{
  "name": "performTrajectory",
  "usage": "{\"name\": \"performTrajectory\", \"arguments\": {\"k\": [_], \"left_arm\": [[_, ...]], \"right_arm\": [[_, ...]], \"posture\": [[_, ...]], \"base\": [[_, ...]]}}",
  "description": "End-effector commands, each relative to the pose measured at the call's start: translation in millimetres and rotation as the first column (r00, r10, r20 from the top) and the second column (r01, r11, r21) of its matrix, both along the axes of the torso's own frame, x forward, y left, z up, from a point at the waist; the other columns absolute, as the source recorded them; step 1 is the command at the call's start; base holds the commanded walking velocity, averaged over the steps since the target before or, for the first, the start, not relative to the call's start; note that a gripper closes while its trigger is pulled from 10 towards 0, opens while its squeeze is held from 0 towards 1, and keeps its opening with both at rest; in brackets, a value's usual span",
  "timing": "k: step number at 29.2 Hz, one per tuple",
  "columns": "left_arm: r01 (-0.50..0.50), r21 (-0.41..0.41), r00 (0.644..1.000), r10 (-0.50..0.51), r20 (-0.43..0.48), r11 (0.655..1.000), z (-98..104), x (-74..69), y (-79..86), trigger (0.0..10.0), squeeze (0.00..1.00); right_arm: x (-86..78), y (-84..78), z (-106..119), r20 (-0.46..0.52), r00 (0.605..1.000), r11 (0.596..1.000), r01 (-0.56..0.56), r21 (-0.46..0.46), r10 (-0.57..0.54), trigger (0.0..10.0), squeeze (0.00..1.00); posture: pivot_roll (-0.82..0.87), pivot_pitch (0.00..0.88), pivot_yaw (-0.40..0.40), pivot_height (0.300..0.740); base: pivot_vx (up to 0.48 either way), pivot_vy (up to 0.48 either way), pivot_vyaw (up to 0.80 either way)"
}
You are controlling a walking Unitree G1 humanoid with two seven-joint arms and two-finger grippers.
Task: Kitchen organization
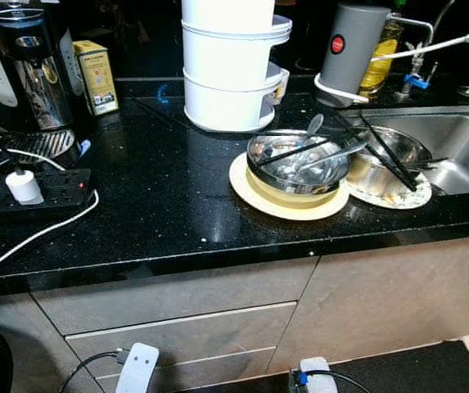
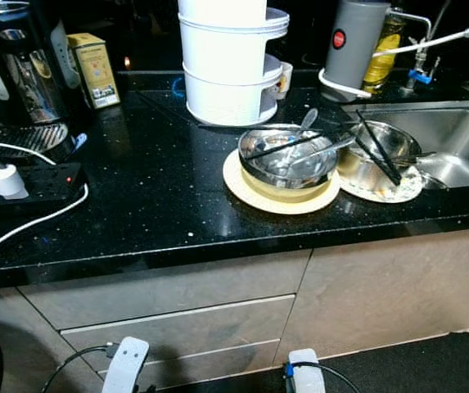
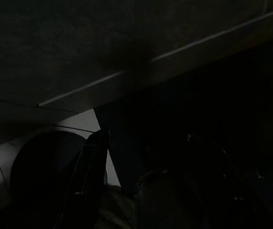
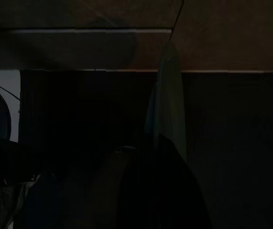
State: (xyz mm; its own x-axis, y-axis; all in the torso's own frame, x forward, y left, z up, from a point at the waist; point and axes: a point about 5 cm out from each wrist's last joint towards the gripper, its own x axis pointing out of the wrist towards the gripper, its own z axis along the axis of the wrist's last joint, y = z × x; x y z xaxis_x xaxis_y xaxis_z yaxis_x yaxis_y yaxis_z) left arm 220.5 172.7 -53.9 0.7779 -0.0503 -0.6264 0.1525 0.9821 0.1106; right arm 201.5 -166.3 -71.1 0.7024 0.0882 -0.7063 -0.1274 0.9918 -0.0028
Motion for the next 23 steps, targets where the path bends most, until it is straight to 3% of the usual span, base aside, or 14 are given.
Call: {"name": "performTrajectory", "arguments": {"k": [1, 23], "left_arm": [[-0.014, -0.013, 0.999, 0.013, -0.035, 1.000, -5.3, -6.2, -0.8, 10.0, 0.00], [-0.024, -0.015, 0.999, 0.023, -0.024, 1.000, -2.8, -1.3, 0.5, 10.0, 0.00]], "right_arm": [[-1.1, -4.6, -0.3, -0.002, 1.000, 1.000, 0.009, -0.010, -0.009, 10.0, 0.00], [2.0, -6.0, 1.9, 0.012, 1.000, 1.000, 0.017, 0.002, -0.017, 10.0, 0.00]], "posture": [[-0.04, 0.136, -0.031, 0.740], [-0.05, 0.133, -0.035, 0.740]], "base": [[0.000, -0.480, 0.00], [0.000, -0.480, 0.00]]}}
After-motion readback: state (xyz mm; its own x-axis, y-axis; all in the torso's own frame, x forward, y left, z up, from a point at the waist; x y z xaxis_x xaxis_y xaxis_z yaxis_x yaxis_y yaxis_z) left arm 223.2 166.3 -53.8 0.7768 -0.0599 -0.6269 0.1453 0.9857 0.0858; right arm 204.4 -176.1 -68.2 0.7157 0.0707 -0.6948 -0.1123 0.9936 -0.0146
